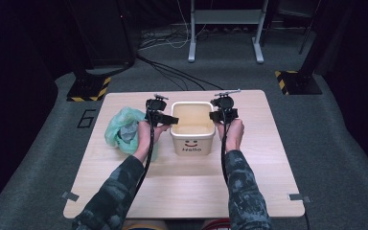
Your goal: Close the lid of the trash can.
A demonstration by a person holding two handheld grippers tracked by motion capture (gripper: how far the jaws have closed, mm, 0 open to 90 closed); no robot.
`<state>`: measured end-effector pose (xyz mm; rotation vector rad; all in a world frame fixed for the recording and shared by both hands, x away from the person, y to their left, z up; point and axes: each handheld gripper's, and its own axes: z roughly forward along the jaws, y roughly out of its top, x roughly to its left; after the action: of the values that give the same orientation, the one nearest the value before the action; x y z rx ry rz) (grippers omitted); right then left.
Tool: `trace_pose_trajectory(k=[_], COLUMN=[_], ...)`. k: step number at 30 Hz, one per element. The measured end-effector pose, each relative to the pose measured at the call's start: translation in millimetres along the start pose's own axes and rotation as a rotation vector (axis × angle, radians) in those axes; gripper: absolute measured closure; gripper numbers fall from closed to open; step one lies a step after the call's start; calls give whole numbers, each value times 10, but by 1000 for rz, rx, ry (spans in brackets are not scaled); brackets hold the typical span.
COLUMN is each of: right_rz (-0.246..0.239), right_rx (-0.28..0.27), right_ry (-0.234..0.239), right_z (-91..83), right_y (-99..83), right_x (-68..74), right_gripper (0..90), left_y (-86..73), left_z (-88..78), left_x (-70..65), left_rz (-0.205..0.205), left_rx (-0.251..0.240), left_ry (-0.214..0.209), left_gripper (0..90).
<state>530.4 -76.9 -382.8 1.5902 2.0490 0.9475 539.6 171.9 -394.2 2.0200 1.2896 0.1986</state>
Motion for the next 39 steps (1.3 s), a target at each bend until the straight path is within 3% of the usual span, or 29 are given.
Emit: trace_pose_trajectory(k=[6, 9, 12, 15, 16, 18, 19, 20, 22, 23, 24, 32, 34, 39], right_rz=[-12, -15, -10, -3, 14, 21, 30, 30, 34, 34, 35, -10, -48, -67], right_rx=[1, 0, -3, -4, 1, -1, -8, -8, -36, -36, -51, -101, -119, -138], right_ry=[16, 19, 26, 27, 28, 36, 44, 44, 62, 62, 89, 103, 97, 90], right_z=[54, 62, 61, 53, 50, 46, 19, 19, -62, -62, -132, -422, -555, -689], right_y=[35, 38, 32, 6, -12, -20, -44, -44, -76, -76, -92, -191, -287, -452], right_x=[-37, -42, -48, -67, -99, -112, -140, -140, -161, -161, -173, -149, -152, -164], right_gripper=[747, 745, 729, 593, 484, 464, 354, 354, 239, 239, 194, 140, 128, 104], left_y=[-23, -43, -61, -65, -64, -63, -70, -70, -105, -105, -126, -307, -435, -666], left_z=[22, 71, 80, 32, -1, -65, -105, -105, -194, -194, -233, -499, -623, -787], left_x=[28, 5, 25, 52, 52, 47, 41, 41, 44, 44, 48, 42, 57, 94], left_rz=[-40, -33, -43, -57, -51, -41, -30, -30, -5, -5, 3, 58, 76, 105], left_rx=[-3, 21, 15, -4, -15, -31, -40, -40, -53, -53, -64, -111, -135, -164], left_ry=[-27, -12, -13, -4, 5, 16, 26, 26, 40, 40, 44, 44, 43, 47], left_gripper=[568, 544, 511, 339, 279, 259, 209, 196, 146, 145, 143, 96, 73, 62])
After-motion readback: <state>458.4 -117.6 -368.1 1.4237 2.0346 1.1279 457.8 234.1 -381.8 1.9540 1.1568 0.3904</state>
